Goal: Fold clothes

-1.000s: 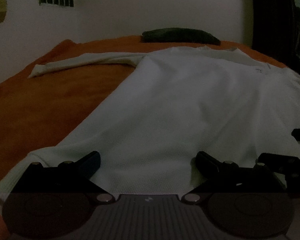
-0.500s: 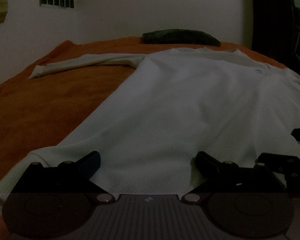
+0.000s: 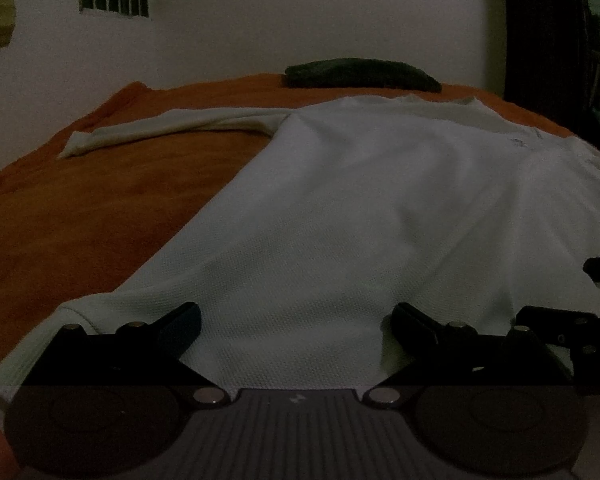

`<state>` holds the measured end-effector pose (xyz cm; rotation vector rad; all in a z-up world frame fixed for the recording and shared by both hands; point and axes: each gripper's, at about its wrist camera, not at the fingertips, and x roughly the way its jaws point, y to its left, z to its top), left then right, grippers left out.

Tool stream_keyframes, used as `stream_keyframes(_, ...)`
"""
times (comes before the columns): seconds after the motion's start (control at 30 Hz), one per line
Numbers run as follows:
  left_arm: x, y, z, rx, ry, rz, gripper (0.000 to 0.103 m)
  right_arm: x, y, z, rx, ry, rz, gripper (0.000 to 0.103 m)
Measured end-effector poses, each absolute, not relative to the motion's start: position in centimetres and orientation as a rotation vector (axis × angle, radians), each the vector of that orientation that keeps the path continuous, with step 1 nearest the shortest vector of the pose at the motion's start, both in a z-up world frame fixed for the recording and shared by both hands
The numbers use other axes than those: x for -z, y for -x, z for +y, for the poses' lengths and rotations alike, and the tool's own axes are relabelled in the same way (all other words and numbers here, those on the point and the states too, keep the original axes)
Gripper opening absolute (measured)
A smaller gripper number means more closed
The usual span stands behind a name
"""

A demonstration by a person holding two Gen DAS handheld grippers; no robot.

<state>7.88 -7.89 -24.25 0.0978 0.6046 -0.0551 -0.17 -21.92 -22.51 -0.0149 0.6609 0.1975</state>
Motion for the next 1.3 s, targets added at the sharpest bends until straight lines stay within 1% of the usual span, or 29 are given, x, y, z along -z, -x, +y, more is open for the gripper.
stream_keyframes(0.27, 24.1, -7.8, -7.7, 0.058, -0.097, 0.604, 0.103, 22.6, 0.3, -21.9, -0.193, 0.014, 0.659, 0.103)
stream_keyframes(0.37, 23.0, -7.1, -7.0, 0.050, -0.077, 0.592, 0.103, 22.7, 0.3, -21.9, -0.192, 0.014, 0.658, 0.103)
stream_keyframes(0.43, 21.9, -6.5, -6.2, 0.079, -0.114, 0.631, 0.103, 22.7, 0.3, -21.9, -0.191, 0.014, 0.657, 0.103)
stream_keyframes(0.5, 20.7, -5.0, -5.1, 0.077, -0.161, 0.632, 0.102, 22.7, 0.3, -21.9, -0.190, 0.014, 0.656, 0.103)
stream_keyframes(0.63, 18.9, -2.5, -1.7, 0.117, -0.147, 0.656, 0.103, 22.8, 0.3, -21.2, -0.175, 0.053, 0.658, 0.103)
stream_keyframes(0.73, 18.5, -1.7, -0.3, 0.149, -0.145, 0.650, 0.103, 22.7, 0.3, -20.8, -0.161, 0.076, 0.658, 0.103)
stream_keyframes(0.8, 18.8, -1.3, 0.1, 0.147, -0.180, 0.652, 0.103, 22.5, 0.6, -21.1, -0.159, 0.042, 0.662, 0.103)
stream_keyframes(0.93, 19.5, -1.0, 1.5, 0.151, -0.150, 0.670, 0.103, 22.2, 2.9, -22.9, -0.163, -0.099, 0.661, 0.103)
stream_keyframes(1.03, 20.1, -0.8, 3.0, 0.156, -0.082, 0.697, 0.103, 21.6, 5.3, -23.1, -0.144, -0.121, 0.686, 0.103)
stream_keyframes(1.17, 20.1, 0.3, 4.1, 0.124, -0.101, 0.668, 0.103, 19.5, 9.6, -24.6, -0.104, -0.257, 0.710, 0.103)
stream_keyframes(1.23, 20.0, 0.4, 4.1, 0.120, -0.136, 0.652, 0.102, 18.1, 11.6, -26.0, -0.060, -0.260, 0.704, 0.103)
stream_keyframes(1.3, 20.0, 0.0, 4.1, 0.119, -0.161, 0.646, 0.103, 17.5, 13.3, -27.1, 0.002, -0.205, 0.713, 0.103)
